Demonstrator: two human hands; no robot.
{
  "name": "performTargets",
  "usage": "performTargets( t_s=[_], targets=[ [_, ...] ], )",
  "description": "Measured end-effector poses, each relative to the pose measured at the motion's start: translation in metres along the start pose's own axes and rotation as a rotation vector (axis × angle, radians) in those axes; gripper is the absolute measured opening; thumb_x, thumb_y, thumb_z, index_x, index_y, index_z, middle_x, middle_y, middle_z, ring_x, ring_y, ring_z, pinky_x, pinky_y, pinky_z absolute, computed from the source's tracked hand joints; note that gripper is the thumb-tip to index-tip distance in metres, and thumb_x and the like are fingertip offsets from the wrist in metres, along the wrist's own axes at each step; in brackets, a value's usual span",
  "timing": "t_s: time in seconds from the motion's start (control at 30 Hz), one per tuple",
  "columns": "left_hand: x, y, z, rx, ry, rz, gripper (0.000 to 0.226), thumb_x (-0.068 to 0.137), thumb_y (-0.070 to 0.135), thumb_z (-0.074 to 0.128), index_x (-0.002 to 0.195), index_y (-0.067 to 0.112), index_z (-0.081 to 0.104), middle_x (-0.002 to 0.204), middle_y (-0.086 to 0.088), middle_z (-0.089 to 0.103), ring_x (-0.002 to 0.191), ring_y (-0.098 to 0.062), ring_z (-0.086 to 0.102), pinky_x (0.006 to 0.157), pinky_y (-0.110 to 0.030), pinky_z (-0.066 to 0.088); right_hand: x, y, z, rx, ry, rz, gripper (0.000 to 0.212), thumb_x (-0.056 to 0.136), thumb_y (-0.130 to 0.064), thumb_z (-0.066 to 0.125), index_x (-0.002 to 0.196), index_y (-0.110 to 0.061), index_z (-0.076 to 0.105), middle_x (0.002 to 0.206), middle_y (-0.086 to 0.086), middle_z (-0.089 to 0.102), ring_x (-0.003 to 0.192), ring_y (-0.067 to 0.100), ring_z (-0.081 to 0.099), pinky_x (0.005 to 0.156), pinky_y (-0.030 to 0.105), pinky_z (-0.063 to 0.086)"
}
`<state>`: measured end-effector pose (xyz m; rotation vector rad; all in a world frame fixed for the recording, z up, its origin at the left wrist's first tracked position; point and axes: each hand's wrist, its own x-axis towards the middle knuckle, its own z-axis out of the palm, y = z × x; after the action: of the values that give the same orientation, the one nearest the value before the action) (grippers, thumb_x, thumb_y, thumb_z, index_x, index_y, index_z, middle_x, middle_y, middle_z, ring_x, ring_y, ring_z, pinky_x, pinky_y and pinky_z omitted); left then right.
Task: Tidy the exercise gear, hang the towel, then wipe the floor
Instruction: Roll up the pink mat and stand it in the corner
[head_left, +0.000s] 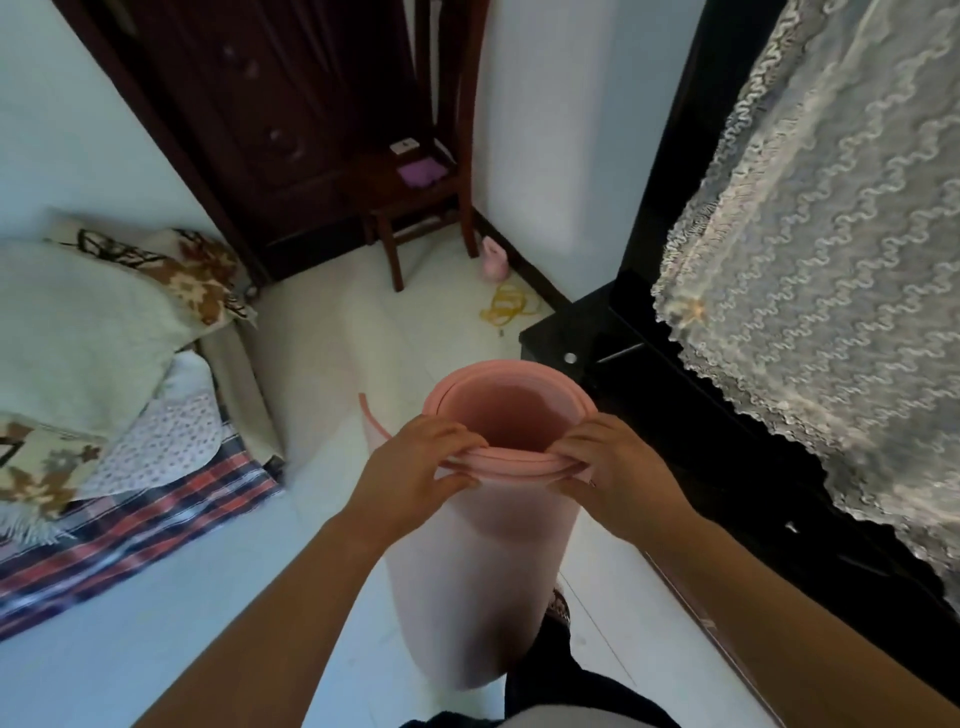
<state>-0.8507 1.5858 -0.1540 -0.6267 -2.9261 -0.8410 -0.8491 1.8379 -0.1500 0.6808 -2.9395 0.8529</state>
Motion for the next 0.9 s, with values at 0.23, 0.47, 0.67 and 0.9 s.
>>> performTargets(
  t_s=[0.23,0.47,0.67,0.9],
  targets=[
    [0.079,-0.050,-0.023,0.043,0.067,-0.096,0.040,0.071,0.031,0.078,0.109,0.032,0.065,0.109,0.015,0.063,0.105,-0.005,0.052,0.083,-0.020,0.042,0.119,0.031,-0.009,-0.006,-0.017,-0.113,0.028,0.073,-0.022,0.075,0.100,-0.023,0.069,0.099,-0.011,0.063,0.100,0.000,0.043,0.083,0.020,0.038],
    [0.162,-0.136,-0.050,0.066,0.168,-0.100,0.041,0.066,0.023,0.082,0.104,0.028,0.066,0.103,0.009,0.067,0.098,-0.009,0.055,0.079,-0.026,0.048,0.257,0.044,0.010,-0.029,0.008,-0.202,0.032,0.068,-0.019,0.078,0.100,-0.017,0.070,0.097,-0.006,0.064,0.102,0.010,0.047,0.083,0.024,0.042],
    [0.259,-0.221,-0.092,0.075,0.116,-0.025,0.040,0.068,0.026,0.080,0.106,0.029,0.067,0.105,0.010,0.066,0.100,-0.010,0.055,0.077,-0.021,0.042,0.375,0.053,0.026,-0.016,0.062,-0.169,0.031,0.067,-0.025,0.080,0.096,-0.017,0.071,0.092,-0.004,0.066,0.096,0.014,0.052,0.079,0.030,0.049],
    [0.356,-0.304,-0.136,0.093,0.041,0.086,0.040,0.073,0.032,0.075,0.111,0.031,0.064,0.109,0.011,0.064,0.105,-0.008,0.049,0.080,-0.025,0.044,0.483,0.059,0.035,-0.010,0.145,-0.090,0.029,0.071,-0.028,0.077,0.099,-0.022,0.071,0.098,-0.008,0.066,0.101,0.012,0.052,0.086,0.030,0.046]
  ],
)
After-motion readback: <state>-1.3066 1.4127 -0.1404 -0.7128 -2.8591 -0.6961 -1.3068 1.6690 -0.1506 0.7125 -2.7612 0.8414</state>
